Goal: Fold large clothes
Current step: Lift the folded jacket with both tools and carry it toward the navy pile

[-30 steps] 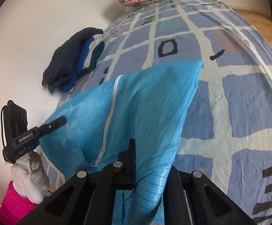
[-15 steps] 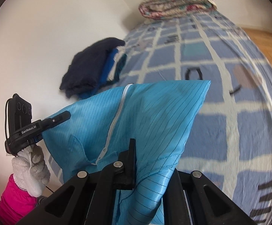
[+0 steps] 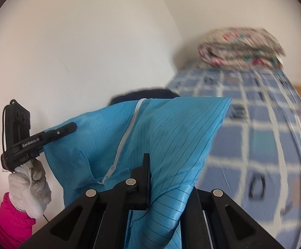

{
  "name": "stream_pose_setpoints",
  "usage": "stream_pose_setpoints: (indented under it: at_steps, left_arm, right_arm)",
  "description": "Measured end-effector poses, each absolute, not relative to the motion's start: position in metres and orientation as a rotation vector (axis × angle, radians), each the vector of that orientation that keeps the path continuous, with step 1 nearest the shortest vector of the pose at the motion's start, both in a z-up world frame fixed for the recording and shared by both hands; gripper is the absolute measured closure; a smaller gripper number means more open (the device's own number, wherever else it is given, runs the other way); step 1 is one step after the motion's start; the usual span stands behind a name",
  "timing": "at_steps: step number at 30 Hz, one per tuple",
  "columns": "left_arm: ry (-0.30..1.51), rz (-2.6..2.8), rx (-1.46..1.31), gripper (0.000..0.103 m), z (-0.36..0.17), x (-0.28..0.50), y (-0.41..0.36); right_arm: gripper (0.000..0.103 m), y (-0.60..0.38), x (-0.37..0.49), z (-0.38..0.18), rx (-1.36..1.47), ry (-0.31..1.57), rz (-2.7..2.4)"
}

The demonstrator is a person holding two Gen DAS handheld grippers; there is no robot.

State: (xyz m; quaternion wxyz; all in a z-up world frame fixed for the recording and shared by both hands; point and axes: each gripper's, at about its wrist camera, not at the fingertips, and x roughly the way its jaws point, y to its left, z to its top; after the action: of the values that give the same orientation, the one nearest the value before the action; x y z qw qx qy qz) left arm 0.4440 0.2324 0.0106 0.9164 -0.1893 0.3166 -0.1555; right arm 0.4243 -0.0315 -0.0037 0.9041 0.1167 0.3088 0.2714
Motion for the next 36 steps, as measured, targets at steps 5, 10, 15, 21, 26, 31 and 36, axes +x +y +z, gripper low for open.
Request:
stream_pose_setpoints:
  at_steps: [5,10,15,21,26,31,36]
  left_arm:
    - [0.585,-0.212,-0.370,0.103,0.033,0.505,0.292]
    - [0.550,-0.054,-0.206,0.103,0.026,0.563,0.324]
    - [0.628,0.100,-0.092,0.103,-0.030,0.625,0.350]
    - [0.739,0.238,0.022,0.068,-0.087,0.646,0.347]
    - [0.717,0.263,0.074,0.066,-0.084,0.632,0.329]
    - [0.646,0.312,0.068,0.066,-0.047,0.604,0.318]
    - [0.547,0.361,0.144,0.066,-0.014,0.588,0.311]
  right_arm:
    - [0.099,0.027,0.486,0.024,0.225,0.552,0.610]
    - [0.099,0.083,0.551,0.017,0.223,0.529,0.633]
    - [0.099,0.137,0.611,-0.017,0.212,0.559,0.638]
    - [0.071,0.160,0.651,-0.080,0.135,0.747,0.523]
    - [0.052,0.144,0.645,-0.087,0.080,0.751,0.424]
    - [0.051,0.134,0.633,-0.073,0.041,0.731,0.412]
    - [0.057,0.141,0.634,-0.082,0.007,0.743,0.451]
